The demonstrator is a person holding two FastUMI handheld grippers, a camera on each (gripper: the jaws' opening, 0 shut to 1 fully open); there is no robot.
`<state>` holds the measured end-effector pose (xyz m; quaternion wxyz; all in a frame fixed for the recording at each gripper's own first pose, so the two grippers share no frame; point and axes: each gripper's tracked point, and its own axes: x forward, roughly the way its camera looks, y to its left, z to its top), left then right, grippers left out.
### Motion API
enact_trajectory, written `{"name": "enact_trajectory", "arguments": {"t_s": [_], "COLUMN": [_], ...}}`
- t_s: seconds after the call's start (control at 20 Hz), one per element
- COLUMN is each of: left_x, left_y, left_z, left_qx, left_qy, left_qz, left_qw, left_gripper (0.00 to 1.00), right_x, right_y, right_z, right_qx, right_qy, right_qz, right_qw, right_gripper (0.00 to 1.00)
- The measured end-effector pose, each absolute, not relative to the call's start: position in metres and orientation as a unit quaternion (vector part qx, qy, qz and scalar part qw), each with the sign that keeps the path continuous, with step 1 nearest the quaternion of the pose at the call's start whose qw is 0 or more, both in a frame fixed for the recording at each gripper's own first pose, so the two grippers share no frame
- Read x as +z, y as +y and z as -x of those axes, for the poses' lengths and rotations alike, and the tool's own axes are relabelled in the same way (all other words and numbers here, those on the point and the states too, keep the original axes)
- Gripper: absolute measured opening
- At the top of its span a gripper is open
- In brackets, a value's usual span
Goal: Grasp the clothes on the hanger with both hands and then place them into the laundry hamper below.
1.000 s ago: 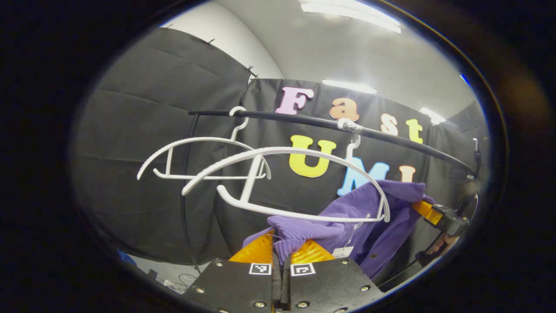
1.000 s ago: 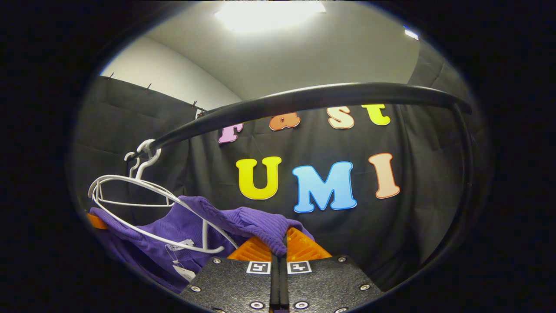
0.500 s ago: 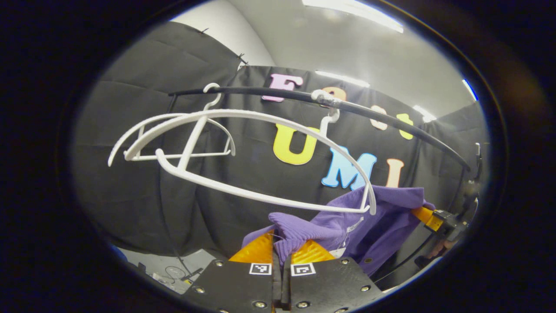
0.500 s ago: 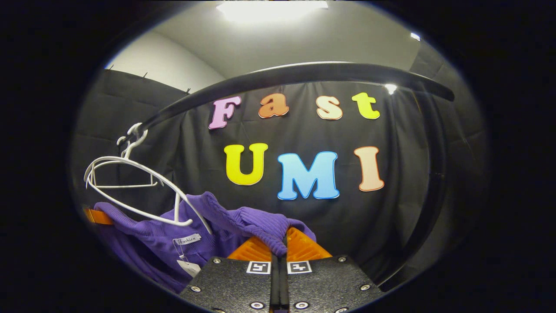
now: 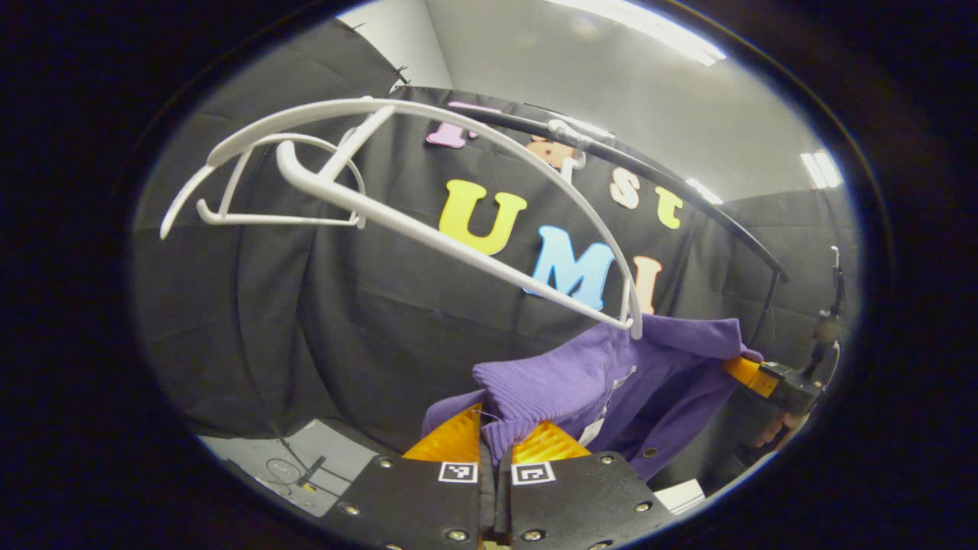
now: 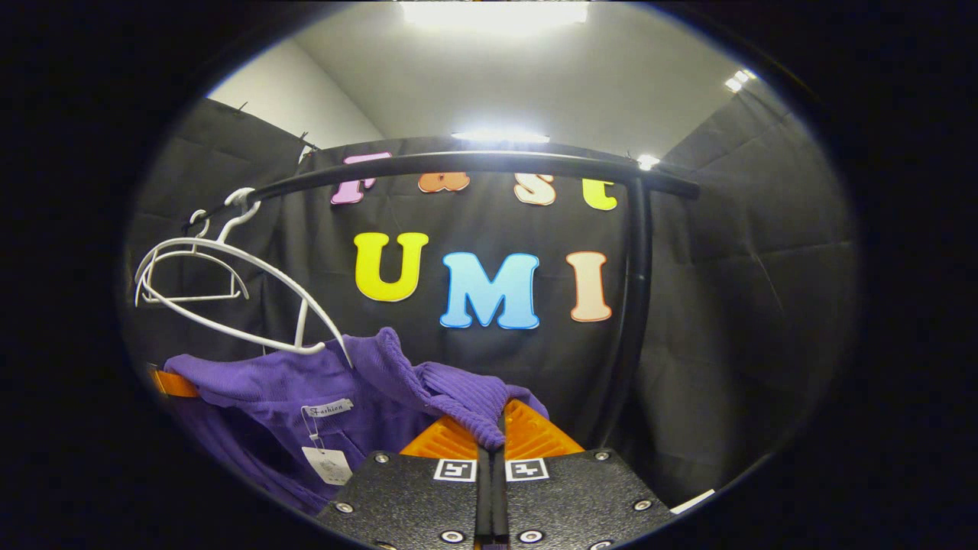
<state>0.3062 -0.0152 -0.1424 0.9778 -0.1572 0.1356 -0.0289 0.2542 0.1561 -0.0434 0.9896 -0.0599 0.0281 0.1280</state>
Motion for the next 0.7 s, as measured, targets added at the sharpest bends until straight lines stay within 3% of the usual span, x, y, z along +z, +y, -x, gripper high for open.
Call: {"name": "enact_trajectory", "arguments": {"t_s": [0.05, 0.1, 0.4, 0.45, 0.7], "left_x": [-0.148, -0.149, -0.147, -0.150, -0.145], "left_y": [-0.013, -0.015, -0.028, -0.028, -0.020], "left_z": [-0.301, -0.289, -0.284, -0.289, -0.262], "left_qx": [-0.034, -0.038, -0.067, -0.069, -0.077], "left_qy": [0.142, 0.141, 0.120, 0.123, 0.125], "left_qz": [0.159, 0.161, 0.167, 0.163, 0.158], "left_qw": [0.976, 0.976, 0.976, 0.976, 0.977], "left_gripper": [0.06, 0.01, 0.01, 0.06, 0.01], "right_x": [-0.051, -0.052, -0.056, -0.059, -0.066], "right_y": [0.154, 0.152, 0.142, 0.138, 0.108], "right_z": [-0.246, -0.235, -0.210, -0.209, -0.200], "right_qx": [0.121, 0.119, 0.097, 0.090, 0.060], "right_qy": [0.042, 0.046, 0.041, 0.044, 0.060], "right_qz": [0.050, 0.043, 0.059, 0.055, 0.052], "right_qw": [0.990, 0.991, 0.993, 0.993, 0.995], "right_gripper": [0.00, 0.00, 0.00, 0.00, 0.00]}}
